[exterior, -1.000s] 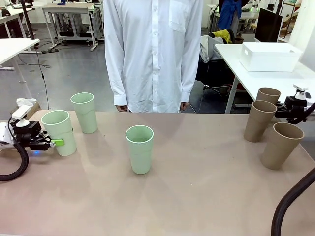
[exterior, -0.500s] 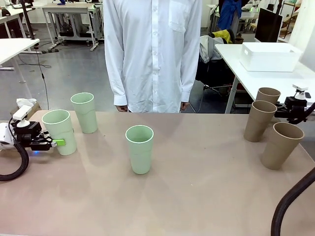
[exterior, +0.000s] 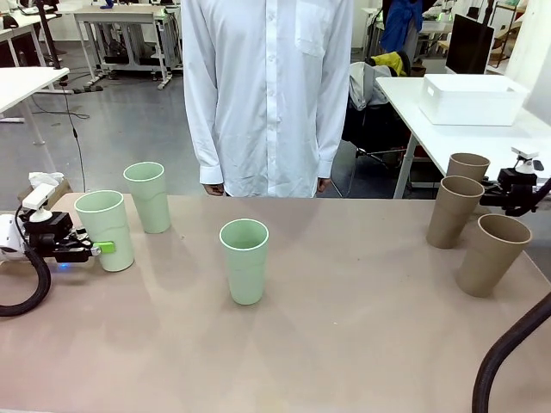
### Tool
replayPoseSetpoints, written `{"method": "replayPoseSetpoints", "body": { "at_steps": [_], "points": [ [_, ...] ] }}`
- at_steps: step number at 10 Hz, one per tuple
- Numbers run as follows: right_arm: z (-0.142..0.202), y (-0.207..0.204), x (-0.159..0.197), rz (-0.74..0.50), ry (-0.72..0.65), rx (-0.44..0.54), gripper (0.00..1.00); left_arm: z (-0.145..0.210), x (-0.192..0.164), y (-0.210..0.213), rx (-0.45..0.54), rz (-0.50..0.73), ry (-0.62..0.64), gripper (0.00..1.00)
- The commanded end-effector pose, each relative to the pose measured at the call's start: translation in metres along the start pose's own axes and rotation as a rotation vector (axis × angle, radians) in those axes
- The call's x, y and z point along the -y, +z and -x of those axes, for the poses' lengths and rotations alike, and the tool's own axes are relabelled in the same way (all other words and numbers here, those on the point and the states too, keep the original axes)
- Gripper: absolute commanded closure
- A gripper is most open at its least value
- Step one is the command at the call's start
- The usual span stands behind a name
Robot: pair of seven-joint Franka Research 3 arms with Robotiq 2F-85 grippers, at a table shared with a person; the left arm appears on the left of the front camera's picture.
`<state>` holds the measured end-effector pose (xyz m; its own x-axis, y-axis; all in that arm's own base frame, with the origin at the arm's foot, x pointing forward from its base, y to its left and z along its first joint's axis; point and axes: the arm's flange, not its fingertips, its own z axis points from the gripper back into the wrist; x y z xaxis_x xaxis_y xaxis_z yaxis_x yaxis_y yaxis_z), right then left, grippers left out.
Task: Stack the cups and store them in the basket.
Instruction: Pick up two Reusable plastic cups , one in each hand.
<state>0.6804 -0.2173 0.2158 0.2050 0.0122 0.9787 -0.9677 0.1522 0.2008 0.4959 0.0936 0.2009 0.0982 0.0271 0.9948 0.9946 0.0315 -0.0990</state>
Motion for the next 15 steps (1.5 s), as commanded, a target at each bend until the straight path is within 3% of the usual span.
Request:
{"method": "replayPoseSetpoints", "body": {
  "at_steps": [1,6,7,9,12,15],
  "points": [
    [0.001,0.0,0.0,0.003,-0.011,0.013,0.78,0.0,0.0,0.0,-0.004,-0.002,-0.002,0.79],
    [0.001,0.0,0.0,0.003,-0.011,0.013,0.78,0.0,0.0,0.0,-0.004,-0.002,-0.002,0.79],
    [0.001,0.002,0.0,0.002,-0.001,0.002,0.15,0.0,0.0,0.0,0.0,0.0,0.0,0.15],
    [-0.053,0.011,-0.021,0.062,0.088,0.057,0.15,-0.043,-0.003,-0.001,0.037,-0.011,-0.049,0.15],
    [-0.123,0.017,-0.053,0.147,0.15,0.047,0.15,-0.108,0.002,-0.015,0.047,-0.014,-0.099,0.15],
    [-0.188,-0.003,-0.119,0.149,0.127,0.032,0.15,-0.174,0.032,-0.037,0.068,-0.065,-0.102,0.15]
  ]
}}
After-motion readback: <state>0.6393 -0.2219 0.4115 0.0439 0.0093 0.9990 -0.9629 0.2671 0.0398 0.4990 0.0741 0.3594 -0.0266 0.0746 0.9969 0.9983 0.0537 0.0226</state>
